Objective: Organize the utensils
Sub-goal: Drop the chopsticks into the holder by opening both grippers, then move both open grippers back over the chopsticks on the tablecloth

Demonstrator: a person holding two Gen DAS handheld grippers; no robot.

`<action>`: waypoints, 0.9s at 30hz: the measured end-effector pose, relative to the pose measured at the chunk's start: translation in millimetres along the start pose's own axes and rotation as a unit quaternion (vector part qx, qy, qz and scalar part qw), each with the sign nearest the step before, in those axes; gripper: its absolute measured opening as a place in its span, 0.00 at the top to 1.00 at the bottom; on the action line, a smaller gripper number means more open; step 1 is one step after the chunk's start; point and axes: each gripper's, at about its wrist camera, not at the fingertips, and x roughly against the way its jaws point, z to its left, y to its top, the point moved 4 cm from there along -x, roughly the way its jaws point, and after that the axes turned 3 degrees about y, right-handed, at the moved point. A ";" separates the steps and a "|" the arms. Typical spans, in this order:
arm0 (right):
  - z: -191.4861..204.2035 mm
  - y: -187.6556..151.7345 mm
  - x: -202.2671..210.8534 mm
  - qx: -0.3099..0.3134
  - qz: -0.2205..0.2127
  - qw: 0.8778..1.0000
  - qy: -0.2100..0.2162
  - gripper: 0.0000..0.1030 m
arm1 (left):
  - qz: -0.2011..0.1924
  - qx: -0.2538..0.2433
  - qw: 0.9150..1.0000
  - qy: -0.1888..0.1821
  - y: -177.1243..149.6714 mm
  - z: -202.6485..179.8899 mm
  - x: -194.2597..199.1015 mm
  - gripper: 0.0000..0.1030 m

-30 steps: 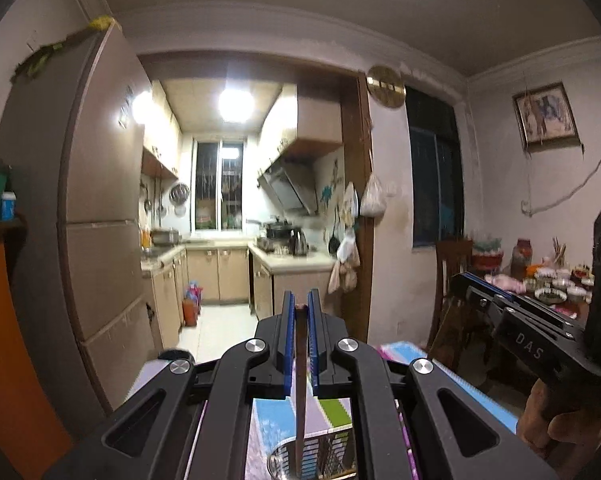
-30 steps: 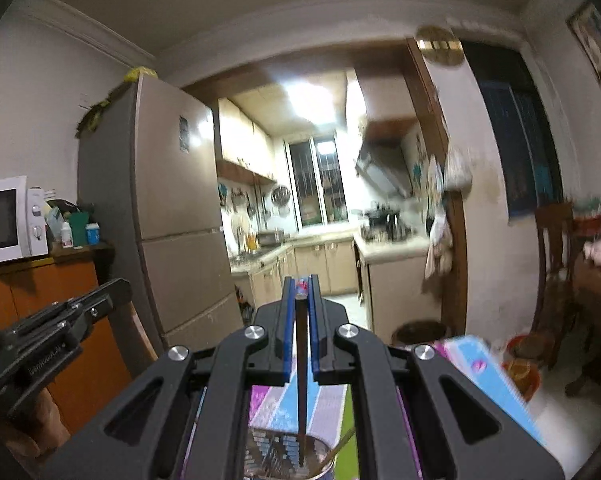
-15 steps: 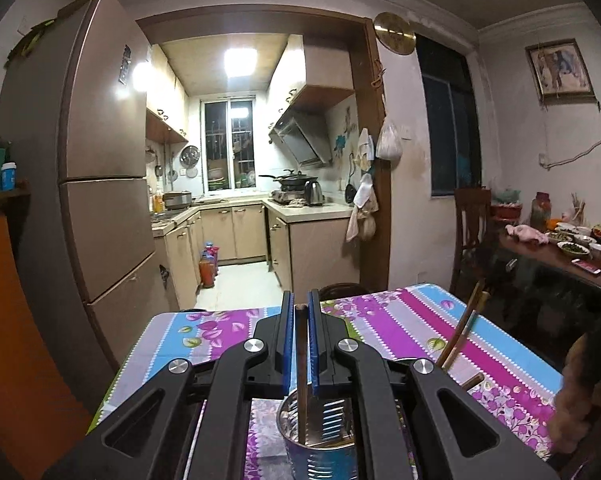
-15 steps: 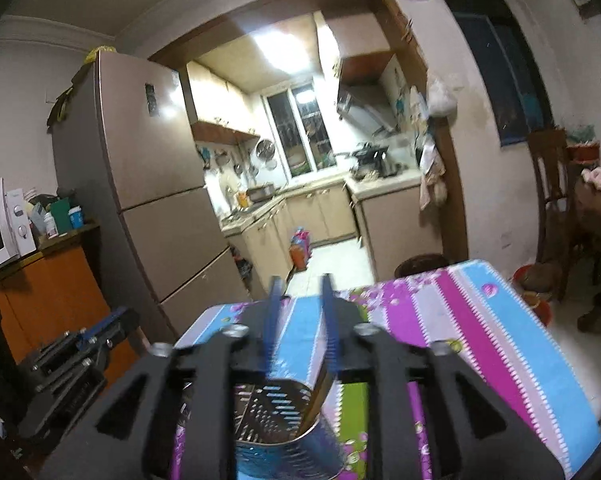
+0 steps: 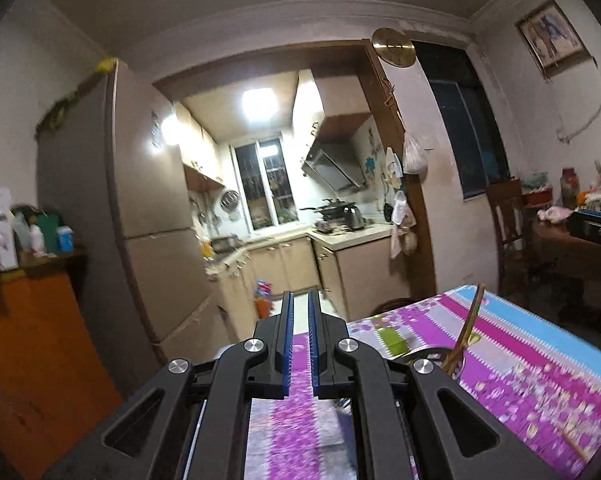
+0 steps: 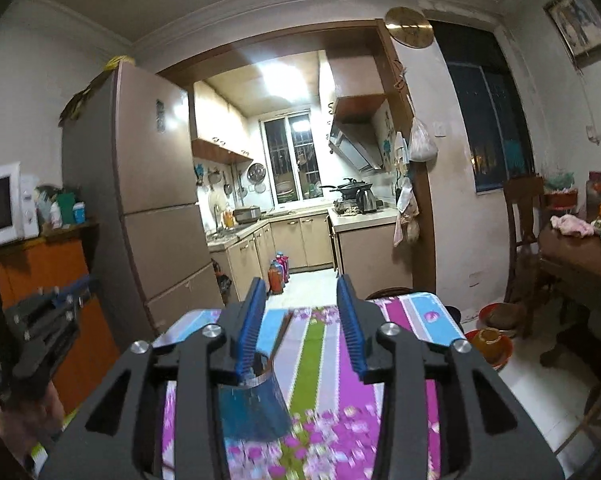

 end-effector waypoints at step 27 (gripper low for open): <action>45.3 -145.3 98.9 0.109 0.129 0.986 -0.002 0.34 | 0.066 0.002 0.997 0.035 -81.7 32.1 111.8 0.92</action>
